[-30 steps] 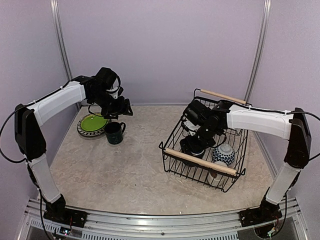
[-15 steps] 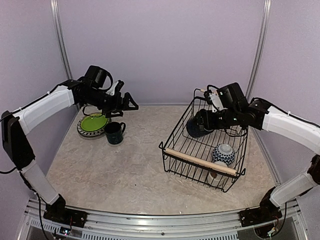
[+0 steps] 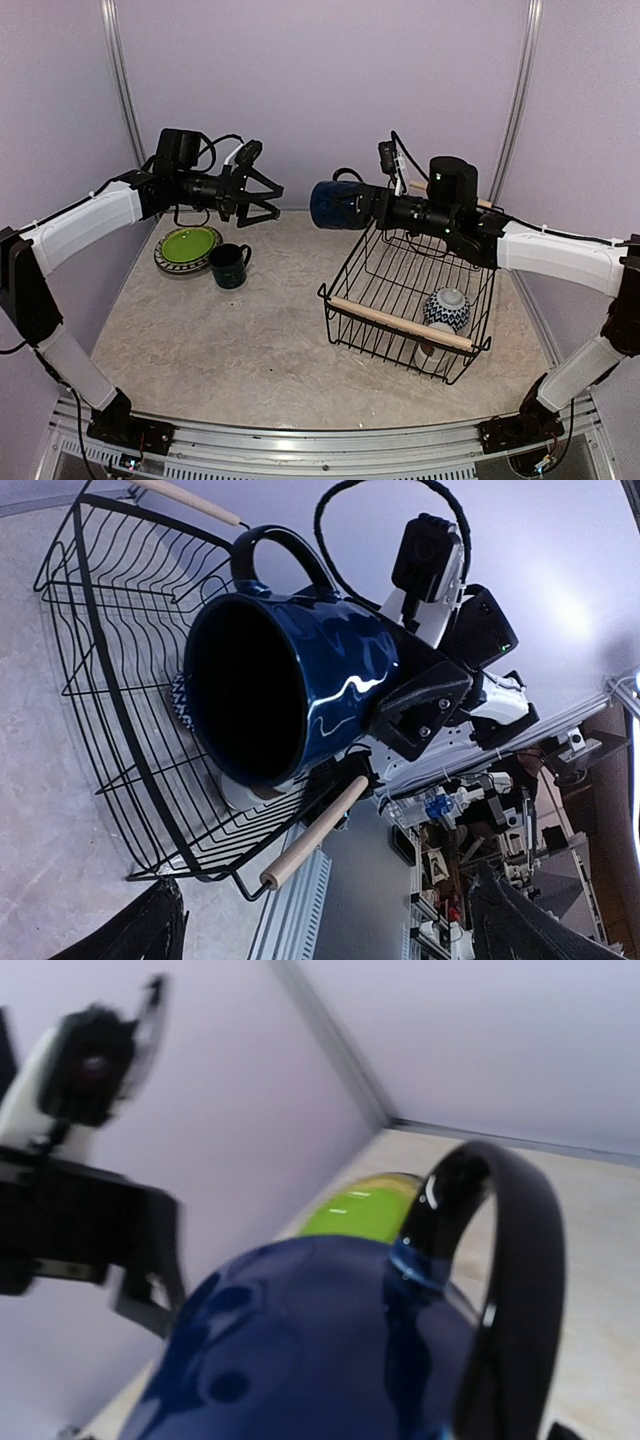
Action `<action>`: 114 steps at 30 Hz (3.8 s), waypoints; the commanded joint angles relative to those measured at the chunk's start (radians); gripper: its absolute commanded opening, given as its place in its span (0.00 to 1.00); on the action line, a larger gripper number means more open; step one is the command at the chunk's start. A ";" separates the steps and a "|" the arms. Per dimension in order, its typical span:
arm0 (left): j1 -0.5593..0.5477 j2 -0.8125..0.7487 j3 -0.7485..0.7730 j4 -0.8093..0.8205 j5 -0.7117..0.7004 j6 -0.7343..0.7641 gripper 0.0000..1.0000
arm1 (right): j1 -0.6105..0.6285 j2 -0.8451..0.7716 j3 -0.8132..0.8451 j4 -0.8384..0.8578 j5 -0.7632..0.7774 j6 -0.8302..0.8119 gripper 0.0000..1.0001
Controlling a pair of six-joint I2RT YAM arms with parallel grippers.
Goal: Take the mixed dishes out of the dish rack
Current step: Pass from the right arm to the left, then place the cup at the center of the board.
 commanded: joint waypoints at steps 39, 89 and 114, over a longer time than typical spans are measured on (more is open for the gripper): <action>-0.029 0.052 -0.126 0.549 0.269 -0.379 0.00 | 0.096 0.249 0.085 0.507 -0.132 0.163 0.27; -0.219 0.528 0.454 -0.799 -1.117 0.194 0.00 | 0.021 -0.162 -0.066 -0.105 0.228 -0.084 1.00; -0.199 0.566 0.476 -0.833 -1.050 0.174 0.30 | 0.019 -0.162 -0.002 -0.331 0.320 -0.146 1.00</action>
